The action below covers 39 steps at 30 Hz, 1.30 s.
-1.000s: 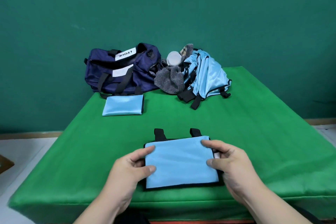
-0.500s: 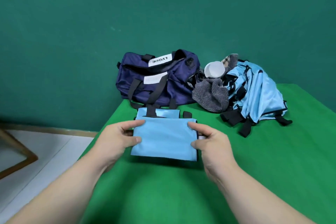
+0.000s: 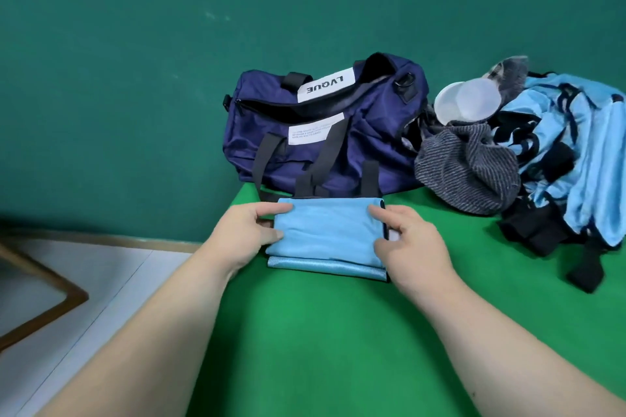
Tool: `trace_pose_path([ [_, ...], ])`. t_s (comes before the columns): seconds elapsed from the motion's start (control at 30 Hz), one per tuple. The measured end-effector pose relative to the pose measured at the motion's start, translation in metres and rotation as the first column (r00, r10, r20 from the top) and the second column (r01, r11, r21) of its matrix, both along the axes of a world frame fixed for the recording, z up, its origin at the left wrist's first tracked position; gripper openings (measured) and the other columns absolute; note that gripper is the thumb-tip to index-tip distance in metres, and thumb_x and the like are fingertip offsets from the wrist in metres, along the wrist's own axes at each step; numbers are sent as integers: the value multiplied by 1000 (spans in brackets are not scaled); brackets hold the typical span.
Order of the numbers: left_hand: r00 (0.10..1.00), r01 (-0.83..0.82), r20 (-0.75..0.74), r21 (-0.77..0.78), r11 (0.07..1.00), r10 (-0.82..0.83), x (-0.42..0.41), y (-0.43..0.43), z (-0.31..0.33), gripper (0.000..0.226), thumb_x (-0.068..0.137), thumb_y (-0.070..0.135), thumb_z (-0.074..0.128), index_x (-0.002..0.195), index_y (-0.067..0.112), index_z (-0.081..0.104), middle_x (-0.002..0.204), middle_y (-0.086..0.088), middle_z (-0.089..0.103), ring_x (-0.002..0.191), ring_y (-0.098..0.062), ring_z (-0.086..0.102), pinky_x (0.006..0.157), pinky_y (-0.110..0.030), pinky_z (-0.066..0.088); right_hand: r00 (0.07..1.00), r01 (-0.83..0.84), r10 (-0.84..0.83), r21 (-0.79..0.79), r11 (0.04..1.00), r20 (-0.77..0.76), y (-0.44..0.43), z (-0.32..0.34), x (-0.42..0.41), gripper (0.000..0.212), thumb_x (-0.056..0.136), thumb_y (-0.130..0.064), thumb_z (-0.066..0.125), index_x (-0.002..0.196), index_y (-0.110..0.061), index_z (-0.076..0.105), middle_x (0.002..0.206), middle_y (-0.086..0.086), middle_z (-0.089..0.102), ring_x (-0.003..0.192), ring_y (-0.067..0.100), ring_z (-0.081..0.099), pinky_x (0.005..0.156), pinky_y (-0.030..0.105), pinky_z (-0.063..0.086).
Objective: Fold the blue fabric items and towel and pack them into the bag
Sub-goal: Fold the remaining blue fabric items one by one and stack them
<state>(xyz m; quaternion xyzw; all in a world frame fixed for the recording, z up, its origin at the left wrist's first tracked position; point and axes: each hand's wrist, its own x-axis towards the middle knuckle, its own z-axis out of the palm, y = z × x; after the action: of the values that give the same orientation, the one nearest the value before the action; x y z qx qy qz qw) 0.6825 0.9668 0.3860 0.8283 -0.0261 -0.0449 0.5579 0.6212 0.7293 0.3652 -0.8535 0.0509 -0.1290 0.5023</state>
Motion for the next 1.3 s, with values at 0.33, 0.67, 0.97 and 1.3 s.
trace_pose_path([
  [0.33, 951, 136, 216, 355, 925, -223, 9, 12, -8, 60, 69, 23, 62, 126, 42, 63, 152, 17, 29, 132, 2, 27, 109, -19, 17, 994, -68, 58, -110, 992, -93, -6, 5, -10, 63, 83, -4, 58, 128, -49, 55, 166, -6, 8, 153, 15, 6, 123, 37, 16],
  [0.67, 949, 231, 141, 287, 929, -280, 12, 12, -10, 67, 68, 26, 58, 128, 56, 54, 156, 20, 26, 144, 2, 19, 116, -27, 16, 990, -101, 92, -82, 992, -105, -16, 10, -3, 60, 75, -22, 63, 126, -53, 58, 164, -17, 13, 147, 13, 29, 117, 41, 31],
  [0.97, 948, 233, 149, 272, 934, -280, 13, 11, -13, 65, 66, 25, 58, 122, 57, 57, 154, 18, 29, 142, 1, 22, 113, -26, 20, 987, -136, 128, -80, 988, -93, -18, 2, 1, 65, 81, -9, 62, 134, -46, 53, 166, -5, 9, 152, 3, 5, 123, 29, 11],
  [1.3, 944, 33, 313, 220, 975, -103, -58, 6, -14, 74, 70, 64, 49, 141, 58, 30, 162, 18, 12, 144, 13, 5, 114, -18, 9, 976, -202, 183, 178, 963, 118, -27, 6, -30, 72, 67, -16, 59, 129, -53, 51, 162, -11, 18, 136, -21, 21, 108, 8, 24],
])
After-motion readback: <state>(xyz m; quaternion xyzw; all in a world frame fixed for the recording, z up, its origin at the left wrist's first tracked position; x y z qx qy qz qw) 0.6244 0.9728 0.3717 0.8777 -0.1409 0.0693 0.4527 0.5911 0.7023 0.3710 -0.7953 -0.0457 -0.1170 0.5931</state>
